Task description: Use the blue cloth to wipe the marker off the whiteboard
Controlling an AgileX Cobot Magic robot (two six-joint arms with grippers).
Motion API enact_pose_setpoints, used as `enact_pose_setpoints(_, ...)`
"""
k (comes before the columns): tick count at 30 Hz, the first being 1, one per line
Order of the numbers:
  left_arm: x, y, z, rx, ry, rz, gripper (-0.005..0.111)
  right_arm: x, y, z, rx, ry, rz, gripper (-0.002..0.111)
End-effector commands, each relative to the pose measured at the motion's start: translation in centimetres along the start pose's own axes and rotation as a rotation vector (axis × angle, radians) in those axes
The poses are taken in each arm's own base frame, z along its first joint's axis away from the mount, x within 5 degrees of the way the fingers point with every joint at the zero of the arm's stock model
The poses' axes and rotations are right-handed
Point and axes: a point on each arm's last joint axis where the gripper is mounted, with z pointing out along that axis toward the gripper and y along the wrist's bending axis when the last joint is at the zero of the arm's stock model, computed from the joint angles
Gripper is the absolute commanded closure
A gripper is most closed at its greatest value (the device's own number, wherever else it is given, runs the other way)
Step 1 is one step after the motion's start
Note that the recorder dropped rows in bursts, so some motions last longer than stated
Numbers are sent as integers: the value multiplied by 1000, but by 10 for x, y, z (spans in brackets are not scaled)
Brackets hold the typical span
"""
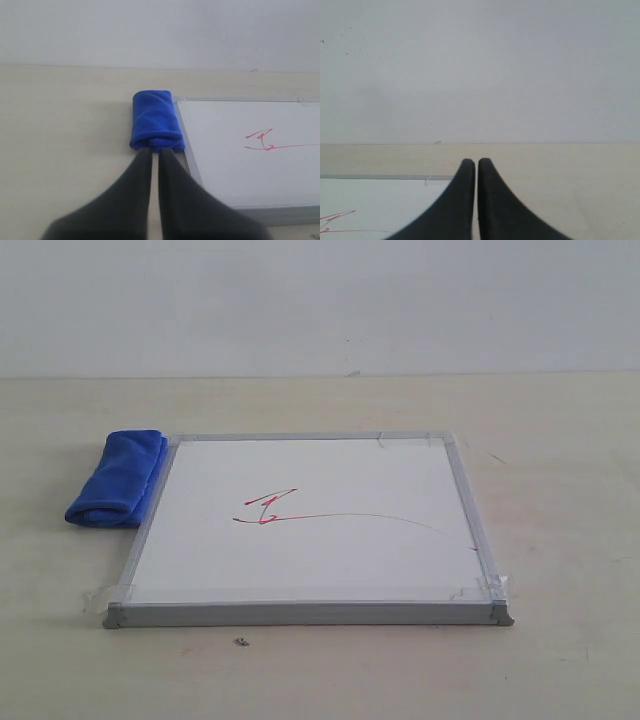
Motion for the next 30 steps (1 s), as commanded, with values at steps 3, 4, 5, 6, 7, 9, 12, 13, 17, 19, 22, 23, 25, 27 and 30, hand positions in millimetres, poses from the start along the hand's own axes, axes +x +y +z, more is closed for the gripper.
enact_pose_setpoints(3, 0, 0, 0, -3, -8, 2, 102, -3, 0, 1, 2, -2, -15, 109)
enact_pose_setpoints(4, 0, 0, 0, -3, -8, 2, 102, -3, 0, 1, 2, -2, -13, 109)
enact_pose_setpoints(5, 0, 0, 0, -3, -8, 2, 102, -3, 0, 1, 2, -2, -13, 109)
enact_pose_setpoints(6, 0, 0, 0, -3, -8, 2, 102, -3, 0, 1, 2, -2, -9, 109)
enact_pose_setpoints(7, 0, 0, 0, -3, -8, 2, 102, -3, 0, 1, 2, -2, -4, 109)
enact_pose_setpoints(9, 0, 0, 0, -3, -8, 2, 102, -3, 0, 1, 2, -2, -6, 109)
enact_pose_setpoints(12, 0, 0, 0, -3, -8, 2, 102, -3, 0, 1, 2, -2, -6, 109)
enact_pose_setpoints(13, 0, 0, 0, -3, -8, 2, 102, -3, 0, 1, 2, -2, -6, 109)
enact_pose_setpoints(17, 0, 0, 0, -3, -8, 2, 102, -3, 0, 1, 2, -2, -4, 109)
enact_pose_setpoints(19, 0, 0, 0, -3, -8, 2, 102, 1, 0, 1, 3, 5, -4, 109)
enact_pose_setpoints(22, 0, 0, 0, -3, -8, 2, 102, 16, -2, 2, 12, 25, -6, 109)
enact_pose_setpoints(23, 0, 0, 0, -3, -8, 2, 102, 23, -3, 2, 15, 43, -6, 109)
enact_pose_setpoints(25, 0, 0, 0, -3, -8, 2, 102, 40, -4, 2, 17, 97, -5, 109)
enact_pose_setpoints(27, 0, 0, 0, -3, -8, 2, 102, 43, -4, 2, 15, 116, -5, 109)
enact_pose_setpoints(30, 0, 0, 0, -3, -8, 2, 102, 45, -4, 1, 12, 133, -4, 109)
